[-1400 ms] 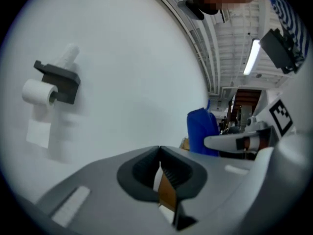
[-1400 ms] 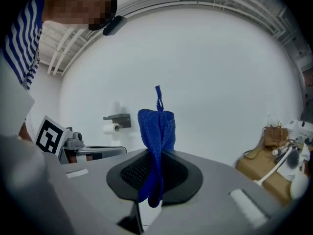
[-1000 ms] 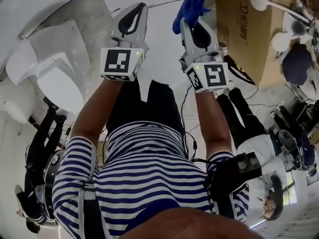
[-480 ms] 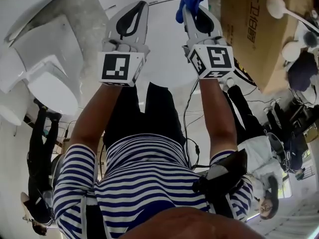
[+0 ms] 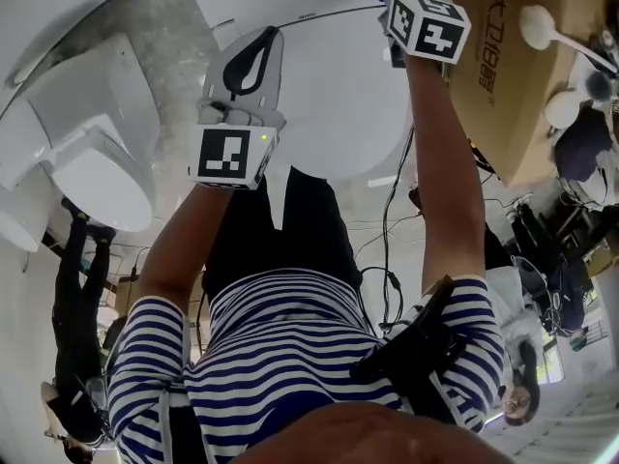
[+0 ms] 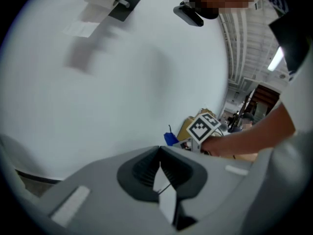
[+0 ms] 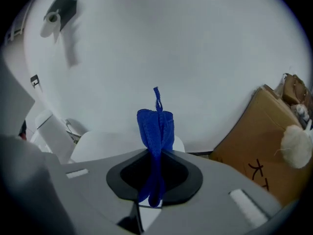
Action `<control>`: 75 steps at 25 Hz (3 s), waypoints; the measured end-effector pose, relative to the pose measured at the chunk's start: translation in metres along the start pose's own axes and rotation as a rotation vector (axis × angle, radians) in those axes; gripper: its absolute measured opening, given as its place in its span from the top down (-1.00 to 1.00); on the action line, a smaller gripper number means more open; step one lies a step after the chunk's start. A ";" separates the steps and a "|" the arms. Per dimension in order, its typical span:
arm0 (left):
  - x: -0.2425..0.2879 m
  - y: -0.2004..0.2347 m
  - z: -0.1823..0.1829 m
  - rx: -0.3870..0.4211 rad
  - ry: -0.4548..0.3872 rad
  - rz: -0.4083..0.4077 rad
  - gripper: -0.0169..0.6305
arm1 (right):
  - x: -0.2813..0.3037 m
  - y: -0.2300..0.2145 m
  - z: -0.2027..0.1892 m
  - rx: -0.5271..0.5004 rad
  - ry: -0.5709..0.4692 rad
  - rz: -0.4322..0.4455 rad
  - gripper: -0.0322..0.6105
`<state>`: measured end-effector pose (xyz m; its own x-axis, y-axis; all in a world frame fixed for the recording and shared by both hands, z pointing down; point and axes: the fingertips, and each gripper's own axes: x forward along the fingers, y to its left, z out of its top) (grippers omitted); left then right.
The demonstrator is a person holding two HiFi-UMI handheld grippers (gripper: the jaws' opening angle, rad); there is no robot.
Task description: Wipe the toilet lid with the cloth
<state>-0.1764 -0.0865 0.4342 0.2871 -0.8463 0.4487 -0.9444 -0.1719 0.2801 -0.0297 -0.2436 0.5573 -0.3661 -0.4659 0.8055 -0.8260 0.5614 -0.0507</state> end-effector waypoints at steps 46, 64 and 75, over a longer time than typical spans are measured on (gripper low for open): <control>-0.097 0.080 -0.017 -0.049 0.013 0.110 0.94 | 0.075 0.316 -0.033 -0.175 0.293 0.441 0.75; -0.080 0.041 -0.019 -0.053 -0.003 0.040 0.94 | 0.031 0.240 -0.011 -0.088 0.192 0.355 0.75; -0.015 -0.067 -0.017 -0.018 0.050 -0.104 0.94 | -0.012 -0.020 -0.046 0.042 0.210 0.044 0.75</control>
<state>-0.1147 -0.0542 0.4230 0.3916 -0.7983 0.4576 -0.9062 -0.2484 0.3422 0.0114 -0.2179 0.5756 -0.3086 -0.2859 0.9072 -0.8299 0.5470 -0.1099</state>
